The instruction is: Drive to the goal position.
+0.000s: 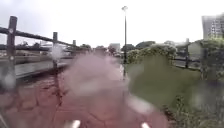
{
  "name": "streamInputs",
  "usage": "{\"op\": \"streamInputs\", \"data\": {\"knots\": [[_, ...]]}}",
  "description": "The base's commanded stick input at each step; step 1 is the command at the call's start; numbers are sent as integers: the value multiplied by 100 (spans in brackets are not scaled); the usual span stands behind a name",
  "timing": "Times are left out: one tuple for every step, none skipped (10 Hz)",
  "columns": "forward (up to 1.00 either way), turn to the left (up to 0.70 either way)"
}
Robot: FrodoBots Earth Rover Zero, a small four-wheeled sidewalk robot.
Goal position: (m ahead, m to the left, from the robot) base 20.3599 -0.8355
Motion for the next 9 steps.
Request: {"op": "streamInputs", "data": {"knots": [[70, 0], [70, 0], [70, 0], [70, 0], [70, 0], [70, 0], [70, 0], [70, 0], [70, 0]]}}
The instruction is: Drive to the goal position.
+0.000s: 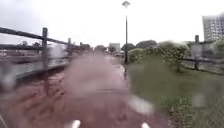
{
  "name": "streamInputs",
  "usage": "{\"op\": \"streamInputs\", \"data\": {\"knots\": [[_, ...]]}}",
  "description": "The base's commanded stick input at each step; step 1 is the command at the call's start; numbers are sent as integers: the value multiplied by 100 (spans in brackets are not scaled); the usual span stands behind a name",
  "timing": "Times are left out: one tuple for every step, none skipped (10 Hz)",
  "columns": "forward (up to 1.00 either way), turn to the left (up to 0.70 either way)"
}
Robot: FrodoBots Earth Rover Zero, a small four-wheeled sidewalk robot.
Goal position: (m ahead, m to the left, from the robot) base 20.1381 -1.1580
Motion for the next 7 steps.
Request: {"op": "streamInputs", "data": {"knots": [[70, 0], [70, 0], [70, 0], [70, 0], [70, 0], [70, 0], [70, 0]]}}
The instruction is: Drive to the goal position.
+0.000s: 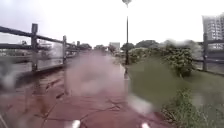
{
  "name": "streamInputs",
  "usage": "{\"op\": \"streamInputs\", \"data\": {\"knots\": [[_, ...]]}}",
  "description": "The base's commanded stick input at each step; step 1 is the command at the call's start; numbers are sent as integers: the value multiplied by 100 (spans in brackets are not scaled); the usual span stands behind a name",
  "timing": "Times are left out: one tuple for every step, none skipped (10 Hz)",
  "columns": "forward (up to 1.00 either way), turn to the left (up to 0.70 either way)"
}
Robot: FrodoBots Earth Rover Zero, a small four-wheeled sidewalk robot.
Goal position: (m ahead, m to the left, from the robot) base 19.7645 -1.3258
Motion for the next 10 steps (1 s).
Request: {"op": "streamInputs", "data": {"knots": [[70, 0], [70, 0], [70, 0], [70, 0], [70, 0], [70, 1], [70, 14], [70, 27], [70, 27], [70, 12]]}}
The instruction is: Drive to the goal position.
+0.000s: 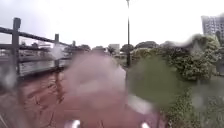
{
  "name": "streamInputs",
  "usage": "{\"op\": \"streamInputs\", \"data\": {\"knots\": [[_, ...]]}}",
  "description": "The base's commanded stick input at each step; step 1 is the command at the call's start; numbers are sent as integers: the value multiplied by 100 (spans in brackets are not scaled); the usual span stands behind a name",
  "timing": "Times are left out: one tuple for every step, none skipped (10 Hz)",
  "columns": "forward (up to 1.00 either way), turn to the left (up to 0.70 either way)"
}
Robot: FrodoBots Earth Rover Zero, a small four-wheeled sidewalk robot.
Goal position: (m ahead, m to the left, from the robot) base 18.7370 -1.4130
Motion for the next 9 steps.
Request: {"op": "streamInputs", "data": {"knots": [[70, 0], [70, 0], [70, 0], [70, 0], [70, 0], [70, 0], [70, 0], [70, 0], [70, 0]]}}
